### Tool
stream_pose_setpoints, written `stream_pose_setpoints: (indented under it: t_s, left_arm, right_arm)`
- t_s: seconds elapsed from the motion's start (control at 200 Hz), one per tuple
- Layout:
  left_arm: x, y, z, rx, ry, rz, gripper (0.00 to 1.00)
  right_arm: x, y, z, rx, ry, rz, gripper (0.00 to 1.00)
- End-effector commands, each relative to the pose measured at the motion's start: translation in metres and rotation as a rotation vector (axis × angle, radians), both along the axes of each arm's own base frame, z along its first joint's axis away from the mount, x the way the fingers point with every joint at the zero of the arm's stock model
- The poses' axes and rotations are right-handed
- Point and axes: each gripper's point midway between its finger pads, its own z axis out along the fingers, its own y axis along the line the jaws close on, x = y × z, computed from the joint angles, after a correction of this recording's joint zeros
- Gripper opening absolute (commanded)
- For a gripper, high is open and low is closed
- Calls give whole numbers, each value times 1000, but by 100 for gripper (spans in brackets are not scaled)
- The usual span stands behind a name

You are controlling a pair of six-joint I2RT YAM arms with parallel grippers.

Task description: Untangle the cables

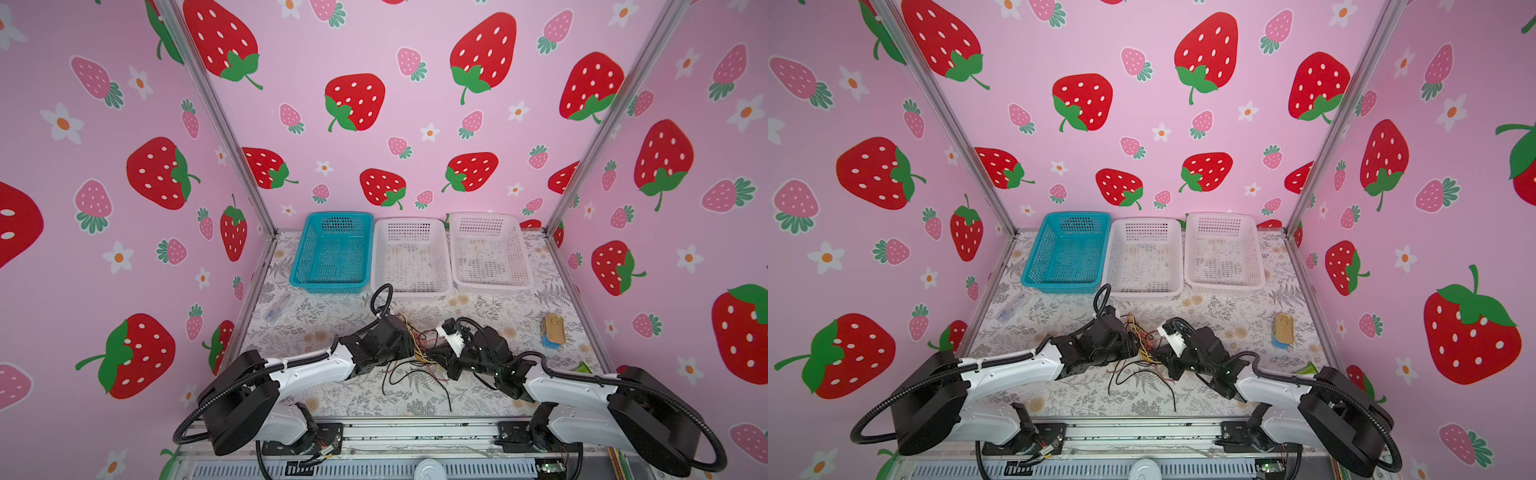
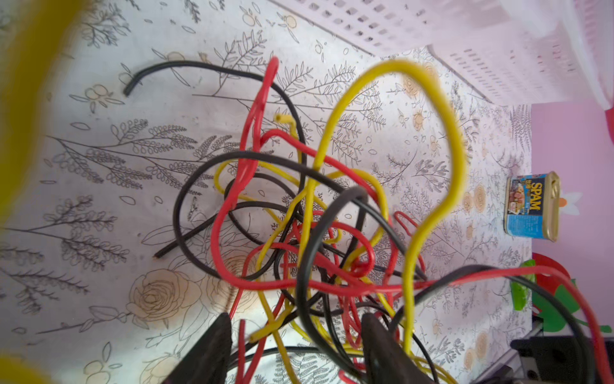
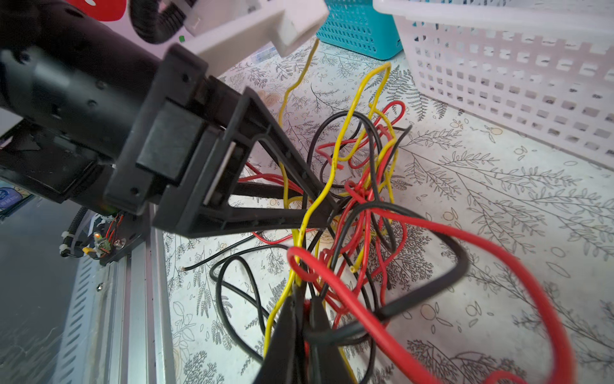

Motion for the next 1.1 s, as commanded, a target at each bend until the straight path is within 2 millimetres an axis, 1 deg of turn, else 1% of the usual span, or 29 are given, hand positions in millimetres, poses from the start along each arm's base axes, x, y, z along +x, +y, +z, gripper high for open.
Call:
stream_pose_setpoints:
  t_s: [0.0,0.075,0.14,0.235,0.33,0.425,0.47,0.555,0.605,0.625,0.645,0.79,0.94,1.041,1.096]
  left_arm:
    - [2,-4,1,-19,-15,4,58]
    - [3,-4,1,-17,-19,5,53]
    - [3,-4,1,-13,-20,8,51]
    - [4,-5,1,-18,-23,8,44]
    - [5,-6,2,-19,-25,6,29]
    - [5,-7,-1,-23,-19,11,18]
    - [4,-6,-2,-20,-18,12,15]
    - [3,-3,-1,-8,-17,15,8]
    - [3,1,0,5,-23,20,7]
    - [3,2,1,9,-26,21,2]
    - [3,4,2,15,-28,23,0]
    - [0,19,7,64,-47,37,0]
    - [-3,37,12,127,-62,50,0]
    - [-4,48,18,170,-76,59,0]
    - [-5,52,22,191,-86,57,0]
  right_arm:
    - [-10,10,11,54,-17,73,0]
    - [-11,12,10,50,-13,81,0]
    - [-12,12,10,52,-14,88,0]
    - [-13,13,10,52,-12,91,0]
    - [-14,13,12,54,-16,94,0]
    - [-14,12,14,57,-22,90,0]
    - [-13,11,14,57,-24,85,0]
    - [-11,10,14,52,-30,66,0]
    - [-7,8,15,47,-39,44,0]
    - [-6,7,16,45,-43,33,0]
    - [-3,6,16,41,-49,17,0]
    - [17,-10,18,11,-91,-128,0]
    - [33,-28,23,4,-116,-259,0]
    - [49,-46,19,-17,-101,-374,0]
    - [56,-52,15,-29,-86,-410,0]
